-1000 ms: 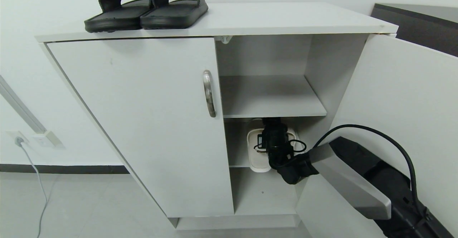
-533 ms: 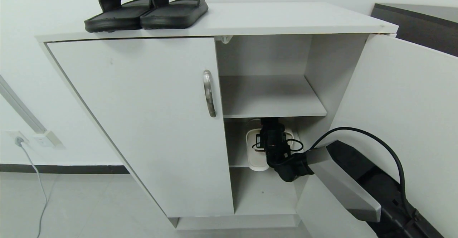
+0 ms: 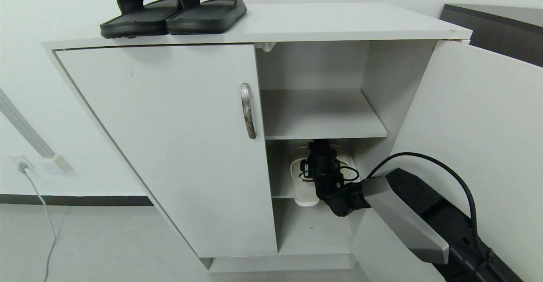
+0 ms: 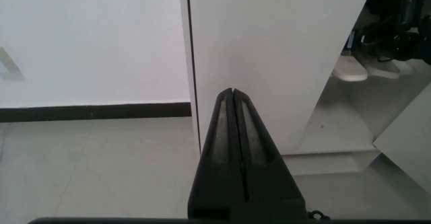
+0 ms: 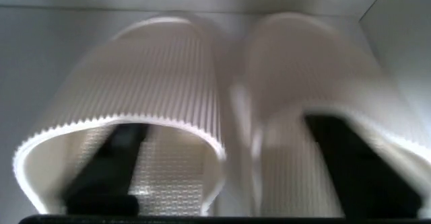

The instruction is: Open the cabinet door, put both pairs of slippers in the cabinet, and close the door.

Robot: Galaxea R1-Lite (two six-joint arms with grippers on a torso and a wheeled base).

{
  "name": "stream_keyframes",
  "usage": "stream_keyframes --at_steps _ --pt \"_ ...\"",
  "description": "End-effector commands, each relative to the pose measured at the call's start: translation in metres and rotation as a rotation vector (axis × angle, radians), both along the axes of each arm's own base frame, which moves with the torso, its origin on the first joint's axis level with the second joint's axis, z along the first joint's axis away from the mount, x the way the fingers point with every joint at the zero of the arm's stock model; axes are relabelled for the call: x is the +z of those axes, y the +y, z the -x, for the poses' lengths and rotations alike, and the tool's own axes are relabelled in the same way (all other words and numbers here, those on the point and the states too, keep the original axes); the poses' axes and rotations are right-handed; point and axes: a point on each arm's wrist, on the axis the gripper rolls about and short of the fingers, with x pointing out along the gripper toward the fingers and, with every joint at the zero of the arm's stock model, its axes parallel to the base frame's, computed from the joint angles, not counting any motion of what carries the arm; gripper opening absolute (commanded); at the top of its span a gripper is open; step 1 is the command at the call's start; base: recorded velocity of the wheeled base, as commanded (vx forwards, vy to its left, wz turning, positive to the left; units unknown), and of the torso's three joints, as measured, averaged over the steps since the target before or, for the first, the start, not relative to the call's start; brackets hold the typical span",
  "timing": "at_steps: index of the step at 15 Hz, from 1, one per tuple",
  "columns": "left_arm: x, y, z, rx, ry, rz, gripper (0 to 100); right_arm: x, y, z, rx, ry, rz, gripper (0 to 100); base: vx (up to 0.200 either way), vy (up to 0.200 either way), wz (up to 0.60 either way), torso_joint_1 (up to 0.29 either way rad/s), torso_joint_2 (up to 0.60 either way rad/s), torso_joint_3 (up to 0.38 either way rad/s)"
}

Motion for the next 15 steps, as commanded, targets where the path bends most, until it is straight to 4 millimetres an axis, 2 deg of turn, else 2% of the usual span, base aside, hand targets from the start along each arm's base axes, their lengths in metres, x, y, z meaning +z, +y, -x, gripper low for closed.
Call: stream_keyframes --at_steps 1,5,7,10,13,15 --pt "0.000 0.000 0.000 0.001 0.001 0.000 0 0.005 -0.002 0.005 0.002 0.008 0.005 100 0.000 0.000 0.00 0.000 0.00 0.000" --pt "0.000 0.000 0.000 0.001 0.001 0.000 0 0.019 -0.005 0.031 0.018 0.000 0.001 100 0.000 0.000 0.00 0.000 0.00 0.000" --pt "0.000 0.000 0.000 0.000 0.000 0.000 0 0.032 -0.008 0.057 0.015 -0.022 -0.010 100 0.000 0.000 0.00 0.000 0.00 0.000" --pt "0.000 0.000 0.000 -0.004 0.000 -0.003 0 0.054 -0.016 0.121 0.077 -0.023 -0.008 100 0.000 0.000 0.00 0.000 0.00 0.000" --pt "0.000 0.000 0.000 -0.004 0.001 -0.003 0 0.054 -0.028 0.180 0.150 0.030 0.026 100 0.000 0.000 0.00 0.000 0.00 0.000" --pt "0.000 0.000 0.000 -0.004 0.001 -0.002 0 0.051 -0.034 0.207 0.189 0.030 0.025 100 0.000 0.000 0.00 0.000 0.00 0.000"
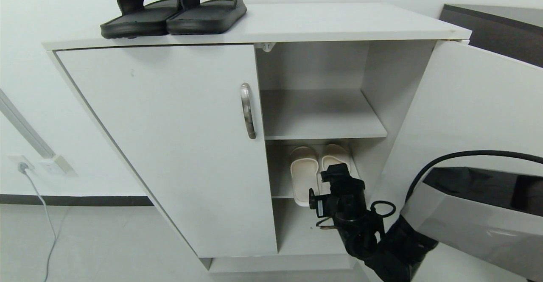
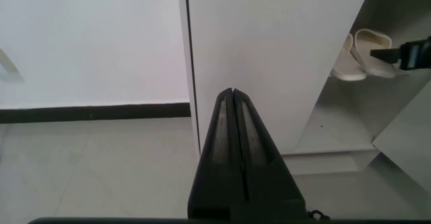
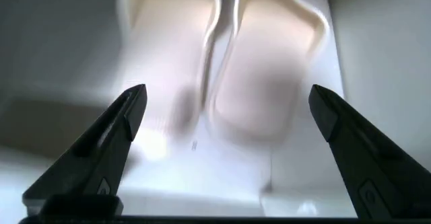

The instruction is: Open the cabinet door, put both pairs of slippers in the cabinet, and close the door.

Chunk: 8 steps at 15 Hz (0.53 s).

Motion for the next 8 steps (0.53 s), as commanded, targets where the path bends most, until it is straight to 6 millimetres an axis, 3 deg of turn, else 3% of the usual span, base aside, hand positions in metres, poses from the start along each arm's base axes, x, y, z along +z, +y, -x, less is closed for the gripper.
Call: stream_keyframes --at_steps 1,6,8 --pt "0.0001 0.0000 -0.0001 0.001 0.000 -0.001 0 0.0214 -0.0064 0.0385 0.058 -0.033 -0.037 100 0.000 0.000 0.00 0.000 0.00 0.000" --pt "0.0001 0.0000 -0.0001 0.001 0.000 0.002 0 0.0178 -0.0072 0.0407 0.061 -0.026 -0.028 100 0.000 0.000 0.00 0.000 0.00 0.000" --pt "0.0000 0.0000 -0.0001 0.001 0.002 0.003 0 0.0172 -0.0077 0.0412 0.061 -0.025 -0.027 100 -0.200 0.000 0.00 0.002 0.01 0.002"
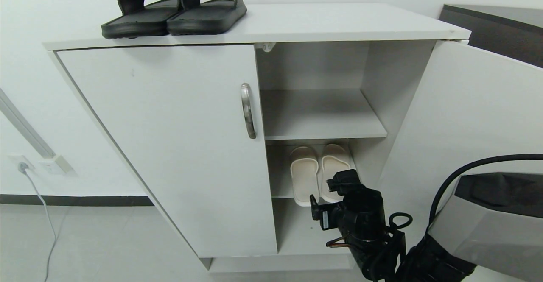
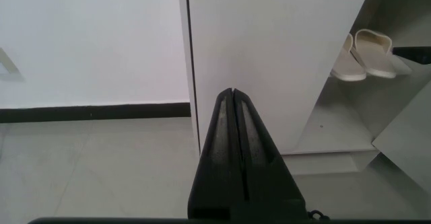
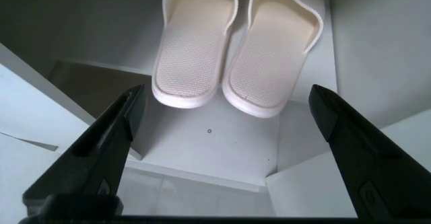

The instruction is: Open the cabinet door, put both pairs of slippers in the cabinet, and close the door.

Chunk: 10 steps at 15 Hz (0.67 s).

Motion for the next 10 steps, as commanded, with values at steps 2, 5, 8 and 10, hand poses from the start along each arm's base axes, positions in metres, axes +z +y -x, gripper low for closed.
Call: stream_keyframes --at_steps 2,5,8,10 --pt "0.0000 0.0000 -0.0001 0.000 0.001 0.001 0 0.0014 0.0004 0.0015 0.004 -0.002 -0.002 100 -0.200 0.000 0.00 0.005 0.01 0.000" --pt "0.0000 0.0000 -0.0001 0.001 0.001 0.001 0 0.0019 -0.0001 0.0020 0.004 -0.002 -0.002 100 -0.200 0.000 0.00 0.004 0.00 0.002" --pt "0.0000 0.0001 -0.0001 0.003 0.001 0.001 0 -0.0007 -0.0010 0.0029 0.004 0.005 0.006 100 -0.067 0.000 0.00 -0.001 0.00 0.004" --pt "0.0000 0.0001 -0.0001 0.003 0.001 0.001 0 -0.0018 -0.0019 0.0037 0.004 0.010 0.010 100 0.000 0.000 0.00 0.000 0.00 0.000"
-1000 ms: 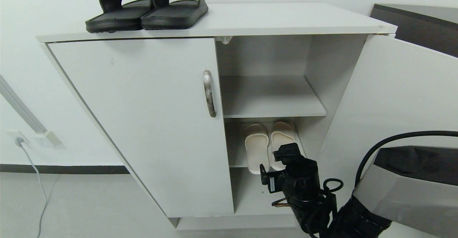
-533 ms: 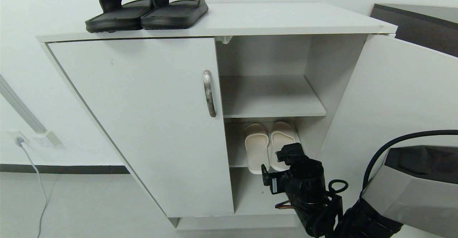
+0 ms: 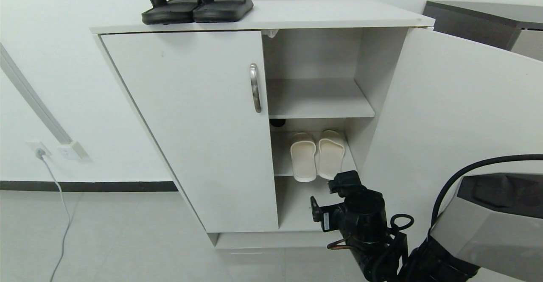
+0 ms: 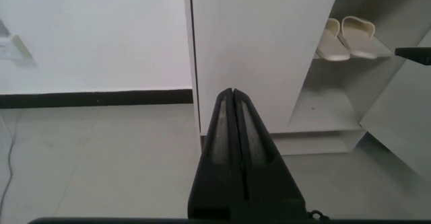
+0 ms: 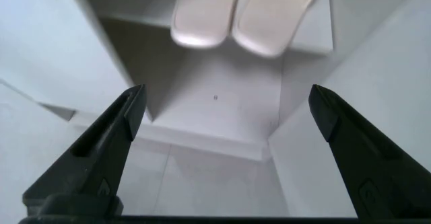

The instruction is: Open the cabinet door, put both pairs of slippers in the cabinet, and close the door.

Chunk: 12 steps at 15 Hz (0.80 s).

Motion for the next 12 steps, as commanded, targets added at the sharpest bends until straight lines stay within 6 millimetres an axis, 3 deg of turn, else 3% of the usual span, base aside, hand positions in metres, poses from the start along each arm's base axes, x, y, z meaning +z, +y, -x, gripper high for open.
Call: stream_keyframes --at_steps 1,12 --pt "0.0000 -0.0001 -0.0001 -0.001 0.001 0.000 0 -0.0013 -0.0004 0.0004 0.000 0.002 0.003 100 0.000 0.000 0.00 0.000 0.00 0.000" --pt "0.0000 -0.0001 -0.0001 -0.003 0.001 0.000 0 -0.0060 -0.0010 0.0009 0.001 -0.001 0.003 100 0.000 0.000 0.00 0.000 0.00 0.000"
